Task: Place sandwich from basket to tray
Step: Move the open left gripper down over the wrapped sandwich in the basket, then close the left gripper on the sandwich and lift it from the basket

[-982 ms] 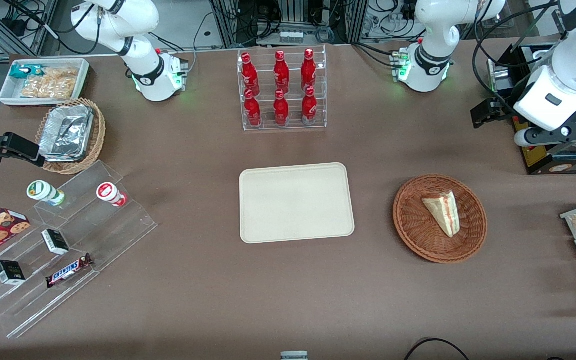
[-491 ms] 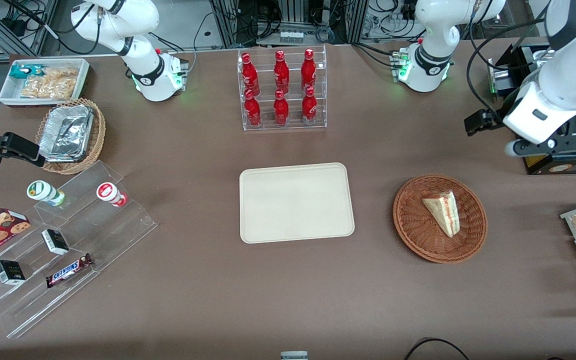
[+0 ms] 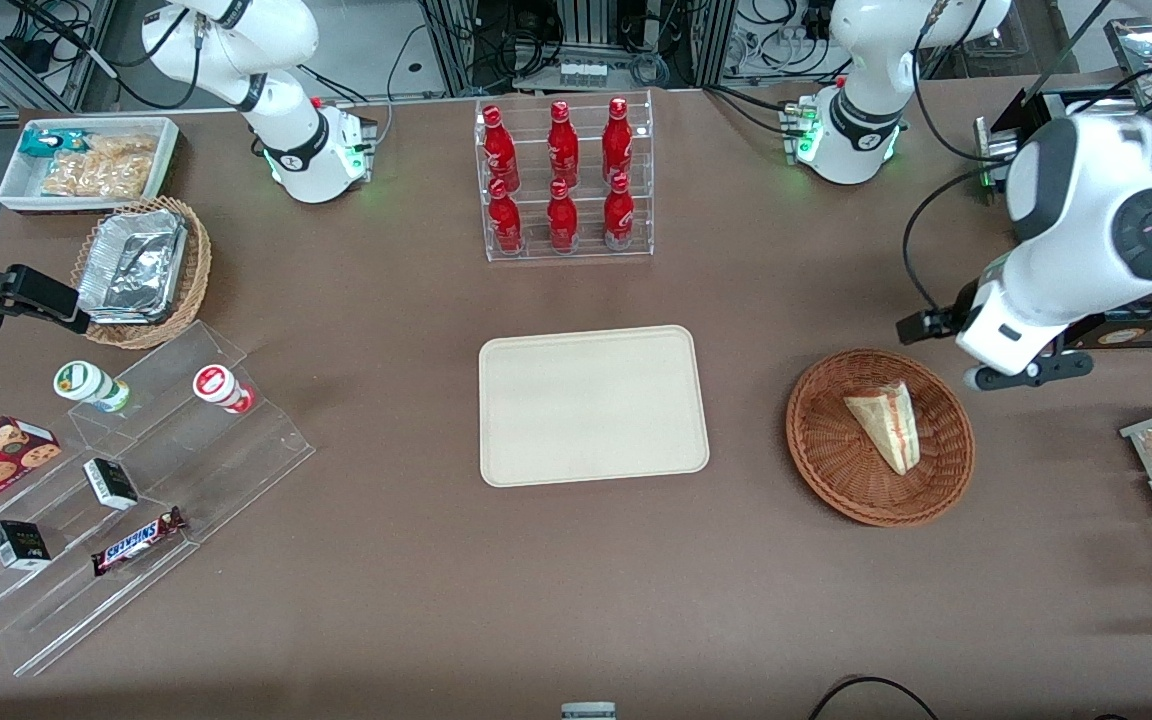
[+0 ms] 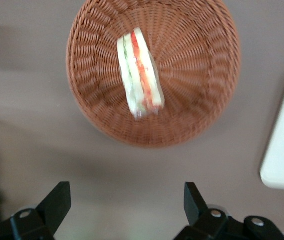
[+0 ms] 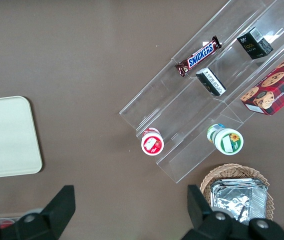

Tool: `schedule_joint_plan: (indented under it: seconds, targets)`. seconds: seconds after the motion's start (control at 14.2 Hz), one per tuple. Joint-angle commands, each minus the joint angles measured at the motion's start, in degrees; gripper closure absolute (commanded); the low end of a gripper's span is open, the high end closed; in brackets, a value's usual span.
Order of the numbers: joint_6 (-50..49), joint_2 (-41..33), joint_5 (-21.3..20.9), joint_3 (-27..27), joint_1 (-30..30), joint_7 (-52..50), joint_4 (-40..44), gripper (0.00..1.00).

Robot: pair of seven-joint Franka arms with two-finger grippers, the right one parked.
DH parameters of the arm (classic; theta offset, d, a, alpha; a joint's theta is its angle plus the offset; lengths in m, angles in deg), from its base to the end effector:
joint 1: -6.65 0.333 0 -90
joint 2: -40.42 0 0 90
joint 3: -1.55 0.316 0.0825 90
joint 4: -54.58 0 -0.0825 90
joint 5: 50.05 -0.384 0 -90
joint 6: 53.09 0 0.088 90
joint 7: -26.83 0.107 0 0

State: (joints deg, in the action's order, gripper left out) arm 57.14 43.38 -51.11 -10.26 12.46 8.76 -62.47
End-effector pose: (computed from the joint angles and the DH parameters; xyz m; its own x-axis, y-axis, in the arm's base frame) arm 0.5382 -0.0544 0.4039 0.9663 0.2027 -0.1587 0.1959 -0.9789 -0.0575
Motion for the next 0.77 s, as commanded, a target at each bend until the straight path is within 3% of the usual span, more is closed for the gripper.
schedule_joint_plan:
  seconds: [0.0, 0.28, 0.7]
  targets:
    - [12.68, 1.69, 0.09, -0.68, 0.08, -10.63, -8.36, 0.0]
    - [17.63, 6.7, 0.27, -0.59, -0.27, -22.08, -8.64, 0.0]
    - [24.14, 11.62, 0.18, 0.73, -0.27, -23.15, -8.46, 0.0]
